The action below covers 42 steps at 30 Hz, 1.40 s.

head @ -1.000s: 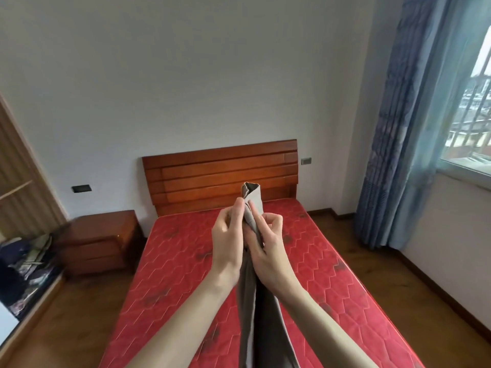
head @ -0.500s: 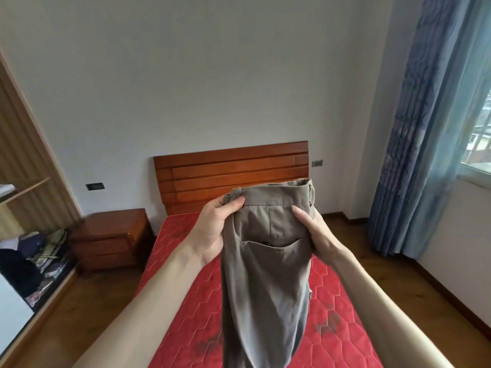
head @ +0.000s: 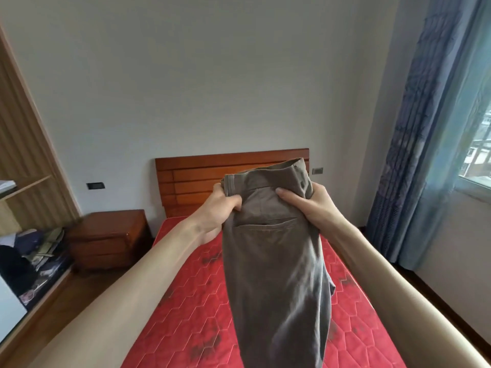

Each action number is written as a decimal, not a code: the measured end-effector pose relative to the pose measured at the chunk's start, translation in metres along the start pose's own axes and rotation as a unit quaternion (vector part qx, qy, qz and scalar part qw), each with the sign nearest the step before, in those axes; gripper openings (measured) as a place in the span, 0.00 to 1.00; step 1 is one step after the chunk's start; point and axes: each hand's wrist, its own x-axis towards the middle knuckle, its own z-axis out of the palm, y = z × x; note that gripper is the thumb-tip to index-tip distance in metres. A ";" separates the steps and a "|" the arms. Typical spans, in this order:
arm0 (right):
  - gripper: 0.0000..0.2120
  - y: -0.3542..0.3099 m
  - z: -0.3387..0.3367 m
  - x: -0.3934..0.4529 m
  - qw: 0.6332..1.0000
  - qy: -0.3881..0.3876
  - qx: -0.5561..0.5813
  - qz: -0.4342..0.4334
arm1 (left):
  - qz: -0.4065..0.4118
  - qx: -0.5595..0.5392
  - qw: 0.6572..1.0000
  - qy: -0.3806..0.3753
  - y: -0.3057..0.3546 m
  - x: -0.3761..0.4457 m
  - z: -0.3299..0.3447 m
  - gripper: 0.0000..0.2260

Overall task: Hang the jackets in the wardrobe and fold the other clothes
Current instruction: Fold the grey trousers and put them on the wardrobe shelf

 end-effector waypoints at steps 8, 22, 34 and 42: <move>0.20 -0.012 -0.021 -0.005 0.993 -0.067 -0.097 0.002 | 0.037 0.022 0.998 -0.037 0.027 0.001 0.005 0.08; 0.10 -0.062 -0.046 -0.003 0.919 -0.228 -0.322 -0.006 | -0.022 0.215 0.970 -0.110 0.038 -0.012 0.008 0.18; 0.03 -0.104 -0.036 -0.042 0.866 -0.364 -0.342 0.039 | -0.132 0.373 0.813 -0.427 0.082 -0.041 -0.008 0.13; 0.08 -0.125 -0.035 -0.026 0.794 -0.523 -0.261 0.167 | -0.214 0.310 0.773 -0.510 0.102 -0.048 -0.008 0.15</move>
